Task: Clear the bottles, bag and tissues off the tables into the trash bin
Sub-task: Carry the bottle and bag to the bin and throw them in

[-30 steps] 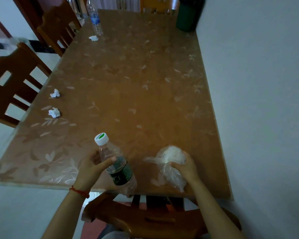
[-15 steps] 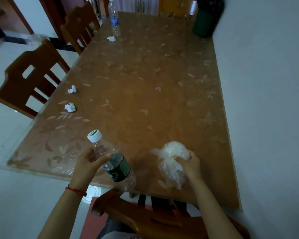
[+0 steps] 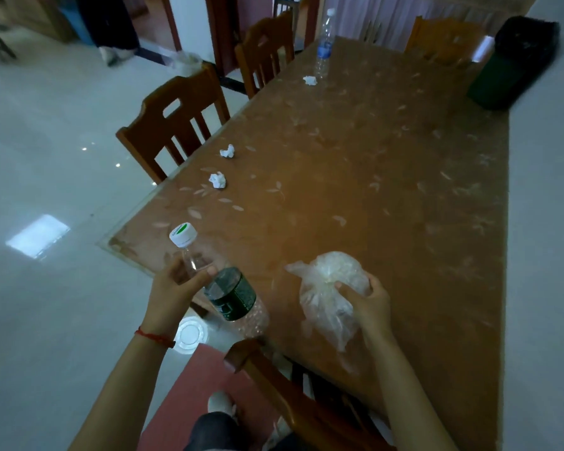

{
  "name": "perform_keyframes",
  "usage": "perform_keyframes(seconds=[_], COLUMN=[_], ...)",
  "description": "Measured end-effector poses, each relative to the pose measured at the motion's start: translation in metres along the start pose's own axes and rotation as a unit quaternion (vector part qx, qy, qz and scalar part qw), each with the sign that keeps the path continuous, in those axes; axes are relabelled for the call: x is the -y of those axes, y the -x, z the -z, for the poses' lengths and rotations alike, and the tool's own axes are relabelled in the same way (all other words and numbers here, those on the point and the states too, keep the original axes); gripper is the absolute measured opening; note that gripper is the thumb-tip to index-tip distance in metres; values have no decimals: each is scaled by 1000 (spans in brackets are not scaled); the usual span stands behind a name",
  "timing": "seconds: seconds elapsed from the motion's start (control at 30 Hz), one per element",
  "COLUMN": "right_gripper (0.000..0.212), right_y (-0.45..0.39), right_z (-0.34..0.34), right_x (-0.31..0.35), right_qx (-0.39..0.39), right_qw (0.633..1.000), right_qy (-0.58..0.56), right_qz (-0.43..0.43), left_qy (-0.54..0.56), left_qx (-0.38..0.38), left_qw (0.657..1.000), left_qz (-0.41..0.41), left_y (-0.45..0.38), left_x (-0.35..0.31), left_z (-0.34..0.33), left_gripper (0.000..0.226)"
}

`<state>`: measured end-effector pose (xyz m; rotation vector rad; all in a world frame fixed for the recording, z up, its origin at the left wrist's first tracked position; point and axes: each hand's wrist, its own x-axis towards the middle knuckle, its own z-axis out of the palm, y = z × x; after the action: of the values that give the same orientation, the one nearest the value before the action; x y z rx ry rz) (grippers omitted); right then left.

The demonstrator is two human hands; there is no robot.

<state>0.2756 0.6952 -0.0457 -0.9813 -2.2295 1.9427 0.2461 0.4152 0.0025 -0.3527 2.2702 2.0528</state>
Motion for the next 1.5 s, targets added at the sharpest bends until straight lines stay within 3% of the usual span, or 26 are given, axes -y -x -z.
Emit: perform_keyframes(seconds=[0.5,0.67,0.97,1.1,1.5], right_gripper=[56,38,36,45,33], right_y=[41,72,125,128,96], right_z=[-196,-278,-401,-439,-565], right_x=[59,64,54,53,93], right_qx=[172,265,399,418,456], right_qw=[981,956,895,884,872], right_qy=[52,77,150,167,153], right_qz=[71,99,132,125,95], left_qy=[72,91,109,115,119], left_qx=[-186,-267,-385,-415,-428], left_qw=[979,958,910,894,883], left_qz=[29,55,110,124,153], left_y=[13,38,84,81,-25], left_x=[16,37,76,83,81], left_z=[178,247,341,362,439], left_gripper=[28,29,29,30,31])
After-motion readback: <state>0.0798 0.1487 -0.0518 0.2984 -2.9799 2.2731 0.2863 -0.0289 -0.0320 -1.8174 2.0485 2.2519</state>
